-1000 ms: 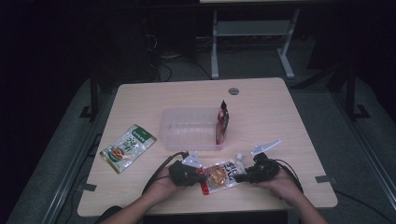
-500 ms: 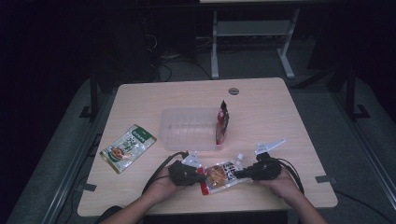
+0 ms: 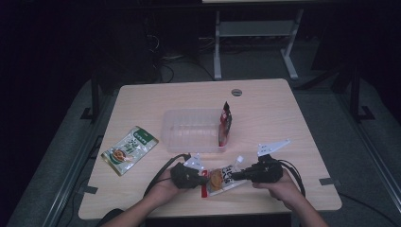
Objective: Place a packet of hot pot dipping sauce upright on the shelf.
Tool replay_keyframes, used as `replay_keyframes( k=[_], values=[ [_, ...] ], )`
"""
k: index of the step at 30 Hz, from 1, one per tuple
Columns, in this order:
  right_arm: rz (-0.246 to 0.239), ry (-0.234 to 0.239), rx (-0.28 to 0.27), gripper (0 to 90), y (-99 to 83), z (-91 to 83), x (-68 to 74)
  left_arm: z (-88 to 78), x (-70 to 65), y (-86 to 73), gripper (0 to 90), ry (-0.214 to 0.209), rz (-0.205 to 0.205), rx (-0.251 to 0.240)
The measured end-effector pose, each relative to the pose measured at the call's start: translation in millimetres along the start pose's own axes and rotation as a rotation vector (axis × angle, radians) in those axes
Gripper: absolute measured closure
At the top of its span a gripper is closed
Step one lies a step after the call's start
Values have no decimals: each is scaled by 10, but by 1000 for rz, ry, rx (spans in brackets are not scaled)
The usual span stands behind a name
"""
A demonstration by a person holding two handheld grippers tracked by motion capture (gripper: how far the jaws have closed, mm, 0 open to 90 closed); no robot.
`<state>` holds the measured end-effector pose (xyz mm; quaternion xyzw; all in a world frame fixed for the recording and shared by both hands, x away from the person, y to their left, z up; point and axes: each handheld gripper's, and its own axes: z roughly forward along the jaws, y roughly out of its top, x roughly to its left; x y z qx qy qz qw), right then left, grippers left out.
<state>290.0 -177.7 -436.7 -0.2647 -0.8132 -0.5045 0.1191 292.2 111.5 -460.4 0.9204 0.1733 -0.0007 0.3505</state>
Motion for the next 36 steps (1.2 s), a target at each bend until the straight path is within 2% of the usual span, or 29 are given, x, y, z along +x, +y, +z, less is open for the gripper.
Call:
replay_keyframes(
  k=[8, 12, 14, 19, 26, 31, 36],
  values=[
    [-19, 63, -44, 893, 97, 69, 114, -22, 2, 4, 888, -4, 0, -8],
    [-34, 73, -57, 893, 146, 95, 161, -43, -19, -1, 889, -6, 5, -21],
    [-26, 86, -68, 894, 183, 95, 184, -64, -35, -9, 889, -4, 12, -24],
    [-53, 108, -89, 894, 262, 123, 195, -120, -102, -29, 894, -6, 10, -45],
    [-86, 150, -97, 894, 382, 158, 210, -234, -136, -121, 894, 2, -14, -74],
    [-117, 173, -101, 893, 481, 176, 222, -409, -107, -236, 892, 20, -78, -116],
    [-140, 178, -107, 893, 572, 170, 204, -526, -93, -362, 850, 33, -105, -95]
  ],
)
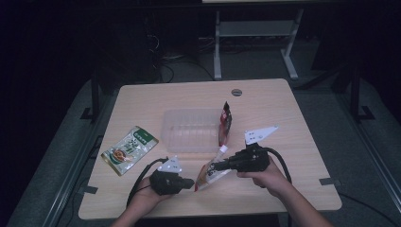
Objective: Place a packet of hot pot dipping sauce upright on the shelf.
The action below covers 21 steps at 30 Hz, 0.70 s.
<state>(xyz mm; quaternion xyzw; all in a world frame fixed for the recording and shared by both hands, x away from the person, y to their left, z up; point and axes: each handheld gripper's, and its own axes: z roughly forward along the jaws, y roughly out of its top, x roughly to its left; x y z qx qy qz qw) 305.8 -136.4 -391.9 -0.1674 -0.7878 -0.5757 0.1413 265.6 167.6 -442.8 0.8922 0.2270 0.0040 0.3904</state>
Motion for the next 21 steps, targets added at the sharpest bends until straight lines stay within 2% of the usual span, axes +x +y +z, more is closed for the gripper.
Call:
replay_keyframes(
  k=[8, 10, 17, 21],
  values=[
    [-55, -13, 23, 892, 162, -8, 6, -137, -23, -127, 692, 31, -25, 12],
    [-65, -17, 26, 892, 205, -13, 12, -157, -30, -159, 662, 29, -48, 7],
    [-96, -25, 21, 892, 356, -47, 28, -216, 8, -211, 602, 32, -88, -15],
    [-112, -35, 22, 893, 453, -69, 39, -210, 24, -211, 571, 31, -90, -11]
  ],
)
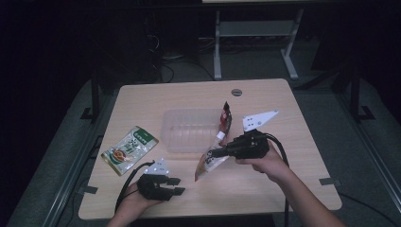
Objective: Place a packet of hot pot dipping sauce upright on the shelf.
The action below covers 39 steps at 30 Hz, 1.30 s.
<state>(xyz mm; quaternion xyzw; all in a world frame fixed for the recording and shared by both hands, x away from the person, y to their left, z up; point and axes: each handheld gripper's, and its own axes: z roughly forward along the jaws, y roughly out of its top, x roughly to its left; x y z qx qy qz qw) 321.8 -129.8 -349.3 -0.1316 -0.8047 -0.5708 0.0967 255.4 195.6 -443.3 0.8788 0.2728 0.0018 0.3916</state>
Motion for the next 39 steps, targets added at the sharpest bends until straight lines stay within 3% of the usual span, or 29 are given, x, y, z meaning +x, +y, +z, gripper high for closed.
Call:
replay_keyframes(
  k=[13, 30, 39],
  values=[
    [-14, -34, -31, 893, 301, -53, -176, 11, 40, 10, 446, -1, 13, 4],
    [-2, -109, 0, 893, 644, 47, -596, 14, 50, 9, 427, -2, 12, 3],
    [18, -147, 45, 892, 750, 202, -831, 30, 47, 9, 425, -10, 5, -1]
  ],
)
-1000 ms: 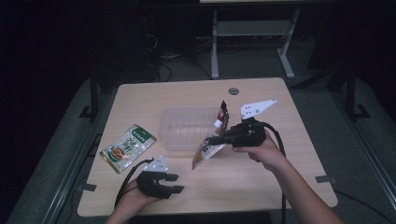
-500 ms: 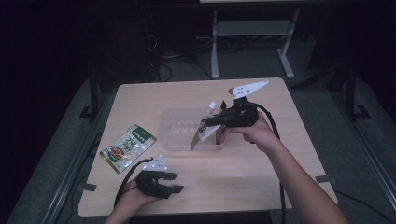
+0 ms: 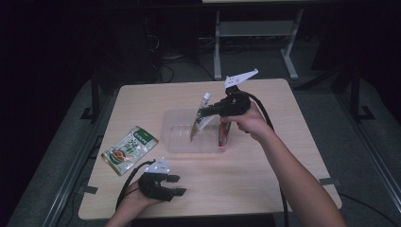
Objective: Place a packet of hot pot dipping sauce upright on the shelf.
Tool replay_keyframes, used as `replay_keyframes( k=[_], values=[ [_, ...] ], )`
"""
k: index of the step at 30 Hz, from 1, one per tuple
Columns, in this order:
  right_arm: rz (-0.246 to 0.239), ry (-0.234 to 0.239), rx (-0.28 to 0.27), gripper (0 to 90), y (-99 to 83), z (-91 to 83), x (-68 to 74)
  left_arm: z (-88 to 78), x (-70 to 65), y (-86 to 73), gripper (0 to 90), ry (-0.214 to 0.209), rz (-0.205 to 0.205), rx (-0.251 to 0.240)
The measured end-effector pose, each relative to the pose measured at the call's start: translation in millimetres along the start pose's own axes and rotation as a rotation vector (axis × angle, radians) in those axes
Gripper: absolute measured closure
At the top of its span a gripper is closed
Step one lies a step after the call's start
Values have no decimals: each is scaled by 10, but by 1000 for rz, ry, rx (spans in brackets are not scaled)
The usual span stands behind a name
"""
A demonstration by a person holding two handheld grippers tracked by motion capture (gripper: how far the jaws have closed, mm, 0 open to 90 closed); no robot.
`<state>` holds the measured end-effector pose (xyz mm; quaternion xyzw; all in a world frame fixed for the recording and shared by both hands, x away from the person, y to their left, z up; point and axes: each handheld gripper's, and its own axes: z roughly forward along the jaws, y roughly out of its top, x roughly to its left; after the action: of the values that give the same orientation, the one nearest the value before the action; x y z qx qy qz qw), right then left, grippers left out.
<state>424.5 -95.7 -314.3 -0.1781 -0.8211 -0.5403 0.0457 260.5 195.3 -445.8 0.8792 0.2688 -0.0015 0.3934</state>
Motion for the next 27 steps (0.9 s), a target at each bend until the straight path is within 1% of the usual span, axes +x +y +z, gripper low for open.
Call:
replay_keyframes(
  k=[3, 5, 6, 9, 14, 19, 21, 27],
  values=[
    [-8, -19, 21, 892, 26, 55, -30, 0, -1, 1, 425, -2, 6, 0],
    [-3, -23, 34, 892, 23, 90, -52, -6, -1, 1, 425, -2, 6, 3],
    [-8, -33, 45, 892, 17, 111, -67, -6, -5, -2, 425, -4, -2, 3],
    [-1, -44, 65, 892, 0, 142, -93, -5, -5, -4, 425, -5, -4, 1],
    [7, -52, 79, 891, -31, 172, -123, -1, -5, -1, 425, -7, -2, 2],
    [13, -62, 101, 891, -57, 217, -125, 2, -9, -2, 425, -8, -1, 2],
    [4, -66, 110, 891, -60, 240, -126, 2, -7, -4, 425, -8, -2, 2],
    [9, -81, 137, 889, -72, 312, -127, -2, -8, -3, 425, -11, 2, 5]
  ],
)
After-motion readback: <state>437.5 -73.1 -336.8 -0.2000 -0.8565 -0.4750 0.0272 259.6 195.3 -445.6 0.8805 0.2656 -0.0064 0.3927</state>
